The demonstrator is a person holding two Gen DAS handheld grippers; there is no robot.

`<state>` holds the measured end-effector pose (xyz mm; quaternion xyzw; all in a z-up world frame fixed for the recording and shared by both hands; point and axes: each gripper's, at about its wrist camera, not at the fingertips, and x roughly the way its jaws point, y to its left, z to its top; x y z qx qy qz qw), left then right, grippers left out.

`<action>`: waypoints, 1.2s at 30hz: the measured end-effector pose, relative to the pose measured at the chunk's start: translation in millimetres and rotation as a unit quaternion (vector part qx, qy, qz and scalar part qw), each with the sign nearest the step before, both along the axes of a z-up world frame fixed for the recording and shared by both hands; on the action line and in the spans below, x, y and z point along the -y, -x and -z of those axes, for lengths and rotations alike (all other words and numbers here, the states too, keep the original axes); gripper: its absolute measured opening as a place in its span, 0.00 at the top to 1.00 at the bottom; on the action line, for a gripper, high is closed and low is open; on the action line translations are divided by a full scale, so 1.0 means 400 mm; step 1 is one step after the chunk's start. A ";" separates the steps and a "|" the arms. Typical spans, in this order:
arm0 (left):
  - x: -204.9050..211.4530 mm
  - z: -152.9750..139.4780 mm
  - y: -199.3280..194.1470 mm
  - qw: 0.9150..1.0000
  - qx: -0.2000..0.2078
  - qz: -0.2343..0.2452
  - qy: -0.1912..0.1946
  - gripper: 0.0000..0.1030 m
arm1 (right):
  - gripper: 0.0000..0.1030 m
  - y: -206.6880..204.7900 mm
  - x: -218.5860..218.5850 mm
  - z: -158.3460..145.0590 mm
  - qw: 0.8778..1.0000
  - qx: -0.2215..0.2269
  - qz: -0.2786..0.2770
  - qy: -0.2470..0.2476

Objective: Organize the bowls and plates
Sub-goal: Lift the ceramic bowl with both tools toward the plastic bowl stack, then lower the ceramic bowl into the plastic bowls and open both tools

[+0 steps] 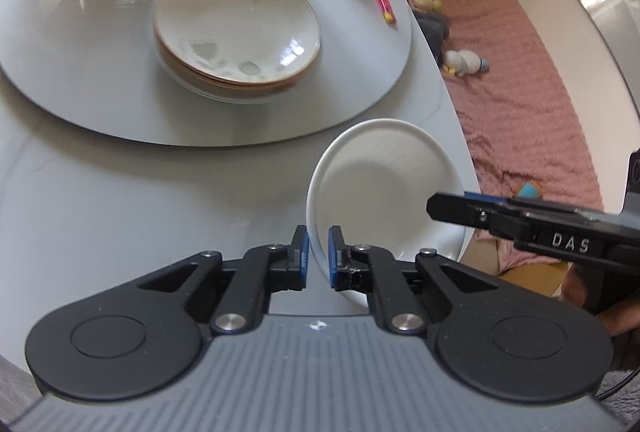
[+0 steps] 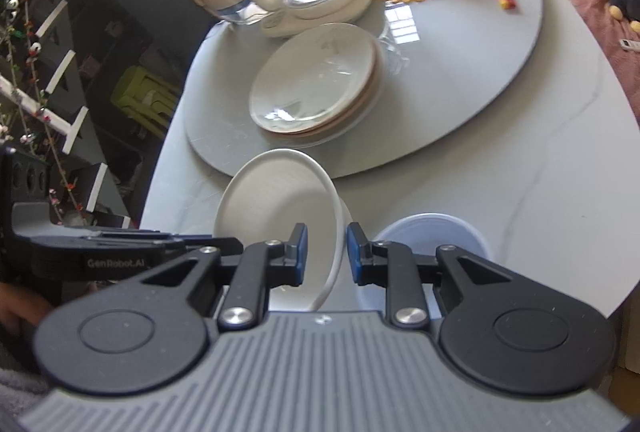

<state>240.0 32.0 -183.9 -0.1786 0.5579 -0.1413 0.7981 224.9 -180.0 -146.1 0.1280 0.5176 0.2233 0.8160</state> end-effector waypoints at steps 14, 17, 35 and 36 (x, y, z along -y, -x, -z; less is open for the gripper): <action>0.178 0.065 -0.074 0.997 -0.042 0.048 -0.033 0.89 | 0.76 -0.008 0.135 0.050 1.000 -0.012 0.006 0.018; 0.201 0.081 -0.085 0.996 -0.051 0.057 -0.040 0.89 | 0.76 -0.018 0.153 0.072 0.999 -0.024 0.001 0.028; 0.257 0.111 -0.102 0.994 -0.061 0.049 -0.073 0.88 | 0.75 -0.022 0.155 0.134 0.997 -0.047 -0.008 0.064; 0.258 0.112 -0.101 0.994 -0.062 0.048 -0.075 0.88 | 0.75 -0.018 0.148 0.134 0.996 -0.043 -0.014 0.076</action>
